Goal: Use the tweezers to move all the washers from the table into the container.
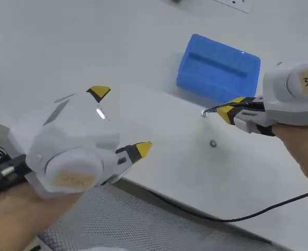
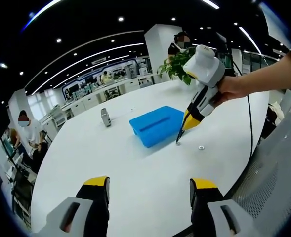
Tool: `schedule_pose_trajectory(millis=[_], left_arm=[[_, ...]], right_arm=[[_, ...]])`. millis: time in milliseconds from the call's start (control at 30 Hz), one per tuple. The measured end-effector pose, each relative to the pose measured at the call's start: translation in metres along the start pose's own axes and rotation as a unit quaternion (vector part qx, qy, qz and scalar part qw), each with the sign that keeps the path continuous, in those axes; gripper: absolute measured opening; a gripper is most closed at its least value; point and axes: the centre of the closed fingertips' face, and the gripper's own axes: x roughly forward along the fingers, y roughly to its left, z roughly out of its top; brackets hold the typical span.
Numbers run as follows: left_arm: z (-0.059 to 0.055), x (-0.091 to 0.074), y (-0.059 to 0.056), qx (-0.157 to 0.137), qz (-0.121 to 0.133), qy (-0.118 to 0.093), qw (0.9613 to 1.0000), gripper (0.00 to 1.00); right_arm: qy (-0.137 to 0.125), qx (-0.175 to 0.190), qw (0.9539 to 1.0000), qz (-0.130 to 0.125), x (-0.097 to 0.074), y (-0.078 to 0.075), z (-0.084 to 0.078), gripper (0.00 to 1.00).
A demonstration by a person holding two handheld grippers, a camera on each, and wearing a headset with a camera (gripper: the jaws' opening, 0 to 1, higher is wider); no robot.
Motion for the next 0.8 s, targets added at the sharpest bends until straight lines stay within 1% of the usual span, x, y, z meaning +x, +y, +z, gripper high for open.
schedule_pose_trajectory(millis=[133, 200, 267, 300, 333, 367, 400, 467, 500, 600, 667, 700, 733, 800], left_arm=[[0.0, 0.0, 0.0, 0.003, 0.0, 0.0, 1.0, 0.66], [-0.001, 0.0, -0.001, 0.005, 0.0, 0.002, 1.0, 0.66], [-0.001, 0.0, -0.001, 0.007, -0.001, 0.002, 1.0, 0.66], [-0.001, 0.001, -0.001, 0.008, -0.001, 0.003, 1.0, 0.66], [-0.002, 0.001, -0.001, 0.01, -0.001, 0.004, 0.9999, 0.65], [-0.002, 0.001, -0.001, 0.012, -0.001, 0.005, 0.9999, 0.65], [-0.002, 0.001, -0.001, 0.014, 0.0, 0.006, 0.9999, 0.65], [-0.003, 0.001, -0.001, 0.016, 0.001, 0.007, 0.9999, 0.65], [-0.003, 0.001, -0.001, 0.016, 0.001, 0.008, 0.9998, 0.65], [-0.003, 0.001, -0.001, 0.016, 0.001, 0.009, 0.9998, 0.65], [-0.004, 0.002, -0.002, 0.02, 0.0, 0.01, 0.9998, 0.65], [-0.004, 0.002, -0.002, 0.022, 0.0, 0.012, 0.9997, 0.64], [-0.004, 0.002, -0.002, 0.023, 0.0, 0.012, 0.9997, 0.64], [-0.004, 0.002, -0.002, 0.023, 0.001, 0.012, 0.9997, 0.64]], right_arm=[[0.005, 0.005, 1.0, 0.0, -0.004, -0.001, 0.002, 0.02], [0.01, 0.0, 1.0, 0.0, -0.006, -0.002, 0.002, 0.02], [0.035, -0.004, 0.9993, 0.011, -0.007, 0.0, -0.004, 0.02], [0.048, -0.005, 0.9988, 0.012, -0.006, 0.0, -0.007, 0.02], [0.048, -0.014, 0.9987, 0.01, -0.006, -0.001, -0.007, 0.02], [0.057, -0.029, 0.9979, 0.011, -0.006, -0.003, -0.009, 0.02], [0.067, -0.029, 0.9973, 0.012, -0.006, -0.003, -0.011, 0.02], [0.074, -0.038, 0.9965, 0.012, -0.007, -0.002, -0.011, 0.02], [0.081, -0.047, 0.9954, 0.016, -0.009, -0.001, -0.011, 0.02], [0.11, -0.051, 0.992, 0.037, -0.012, 0.004, -0.015, 0.02], [0.115, -0.056, 0.991, 0.039, -0.008, 0.003, -0.017, 0.02], [0.124, -0.059, 0.9898, 0.038, -0.006, 0.003, -0.019, 0.02], [0.124, -0.06, 0.9898, 0.037, -0.006, 0.002, -0.019, 0.02], [0.122, -0.049, 0.9903, 0.045, -0.005, 0.002, -0.015, 0.02]])
